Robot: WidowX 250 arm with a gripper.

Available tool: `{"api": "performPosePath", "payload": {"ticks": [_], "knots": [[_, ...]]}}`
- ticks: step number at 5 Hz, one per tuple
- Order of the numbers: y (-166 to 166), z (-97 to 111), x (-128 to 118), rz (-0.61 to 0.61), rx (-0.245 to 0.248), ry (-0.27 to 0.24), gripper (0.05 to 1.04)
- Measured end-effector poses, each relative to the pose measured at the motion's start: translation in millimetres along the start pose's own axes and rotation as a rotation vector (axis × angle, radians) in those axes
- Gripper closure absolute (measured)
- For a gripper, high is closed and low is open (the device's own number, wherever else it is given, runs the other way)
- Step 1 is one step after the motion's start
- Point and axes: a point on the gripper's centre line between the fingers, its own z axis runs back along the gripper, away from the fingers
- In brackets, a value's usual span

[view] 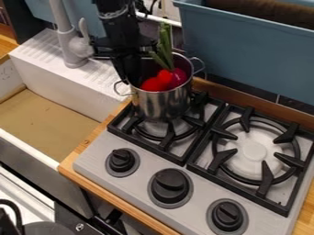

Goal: Move the silver pot to the burner on the left

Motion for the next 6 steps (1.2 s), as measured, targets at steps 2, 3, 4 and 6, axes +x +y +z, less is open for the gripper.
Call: {"api": "performPosePath", "payload": {"ticks": [2,3,4,6], "knots": [[-0.2,-0.2,-9.3,0.000,0.000,0.011,1.029],[-5.0,-0.4,-9.6,0.011,0.017,-0.002,1.007],[-7.6,-1.9,-4.4,0.041,0.021,-0.040,0.860],[-13.8,2.9,-3.2,0.092,0.003,-0.049,0.324]]}}
